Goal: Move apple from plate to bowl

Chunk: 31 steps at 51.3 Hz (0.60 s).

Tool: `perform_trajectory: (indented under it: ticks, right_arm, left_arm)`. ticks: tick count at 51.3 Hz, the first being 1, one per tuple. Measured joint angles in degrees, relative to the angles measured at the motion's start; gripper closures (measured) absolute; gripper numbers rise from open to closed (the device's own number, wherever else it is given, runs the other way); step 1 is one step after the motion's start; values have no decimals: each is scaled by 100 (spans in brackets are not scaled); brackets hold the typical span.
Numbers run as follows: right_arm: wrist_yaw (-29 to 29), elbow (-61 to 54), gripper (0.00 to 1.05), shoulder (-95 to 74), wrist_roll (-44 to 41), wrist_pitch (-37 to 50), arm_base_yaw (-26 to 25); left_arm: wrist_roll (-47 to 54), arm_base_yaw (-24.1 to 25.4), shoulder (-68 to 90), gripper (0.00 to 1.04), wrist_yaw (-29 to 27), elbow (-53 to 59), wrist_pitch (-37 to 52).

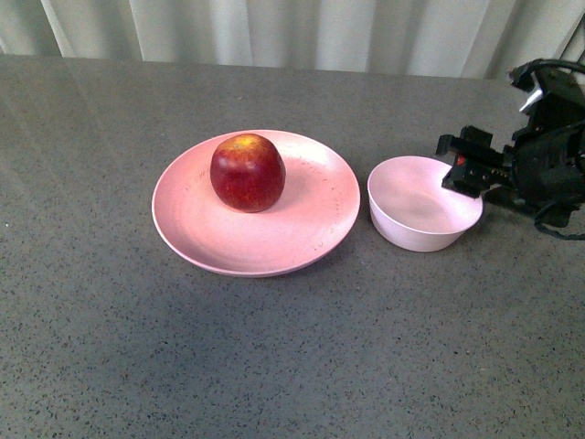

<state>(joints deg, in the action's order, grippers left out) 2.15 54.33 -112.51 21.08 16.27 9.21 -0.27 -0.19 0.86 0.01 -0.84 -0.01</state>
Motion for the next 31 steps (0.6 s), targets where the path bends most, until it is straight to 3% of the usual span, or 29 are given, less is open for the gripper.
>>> perform_trajectory:
  ticks: [8, 12, 15, 19, 21, 24, 27, 31]
  right_arm:
    - [-190, -748, 20, 1029, -590, 610, -105]
    - [-291, -1093, 10, 1497, -824, 811, -149]
    - [-297, -1257, 8, 1735, -898, 855, -175]
    - [-468, -1423, 11, 1875, -1145, 1200, -199]
    - [-791, -1810, 20, 1733, -1438, 2559, -199]
    - [-837, -2450, 32, 1655, -1755, 4076, -236]
    - [-791, -2931, 44, 1849, -1906, 4924, -280]
    - [-723, -3342, 62, 2439, -1980, 5123, -382]
  left_arm:
    - [2, 0, 0, 9, 0, 0, 0]
    - [0, 0, 0, 9, 0, 0, 0]
    - [0, 0, 0, 9, 0, 0, 0]
    - [0, 0, 0, 9, 0, 0, 0]
    - [0, 0, 0, 9, 0, 0, 0]
    - [0, 0, 0, 9, -2, 0, 0]
    - [0, 0, 0, 9, 0, 0, 0]
    - [0, 0, 0, 9, 0, 0, 0]
